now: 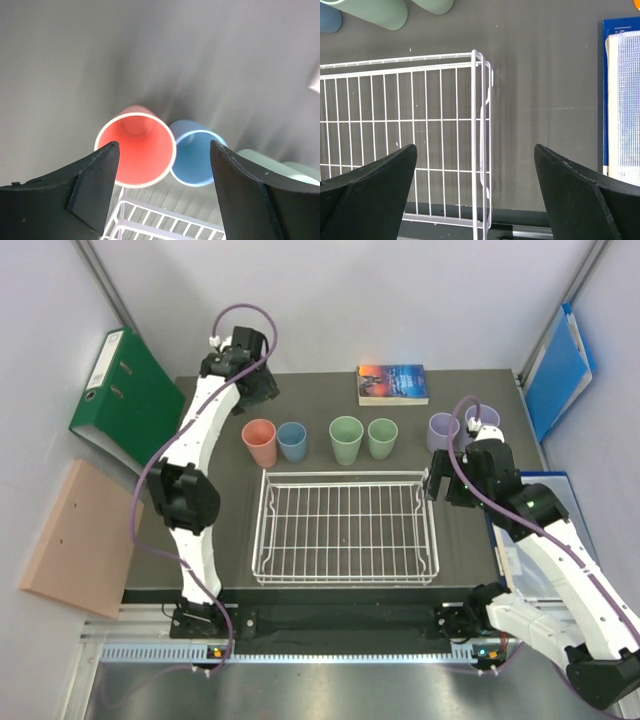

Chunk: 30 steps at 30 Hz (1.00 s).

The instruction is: Unload the cups from the dish rack

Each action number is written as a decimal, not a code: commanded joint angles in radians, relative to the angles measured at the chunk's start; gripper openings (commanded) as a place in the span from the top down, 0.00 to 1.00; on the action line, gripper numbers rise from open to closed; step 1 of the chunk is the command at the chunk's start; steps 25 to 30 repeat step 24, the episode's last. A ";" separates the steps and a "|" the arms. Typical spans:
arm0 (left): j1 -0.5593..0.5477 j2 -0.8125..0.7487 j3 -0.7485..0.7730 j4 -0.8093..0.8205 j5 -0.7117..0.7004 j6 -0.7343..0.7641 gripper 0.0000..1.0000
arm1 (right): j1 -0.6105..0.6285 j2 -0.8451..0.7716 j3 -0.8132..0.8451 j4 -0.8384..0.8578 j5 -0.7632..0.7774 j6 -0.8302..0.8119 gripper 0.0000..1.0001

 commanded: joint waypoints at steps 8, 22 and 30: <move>-0.315 -0.430 -0.198 0.225 -0.321 0.147 0.01 | 0.006 -0.174 -0.009 0.059 0.072 -0.088 0.00; -1.116 -0.453 -0.424 0.027 -0.706 -0.139 0.01 | 0.027 -0.283 -0.071 0.056 0.083 -0.082 0.00; -1.185 -0.421 -0.395 -0.063 -0.742 -0.217 0.01 | 0.033 -0.294 -0.077 0.053 0.081 -0.084 0.01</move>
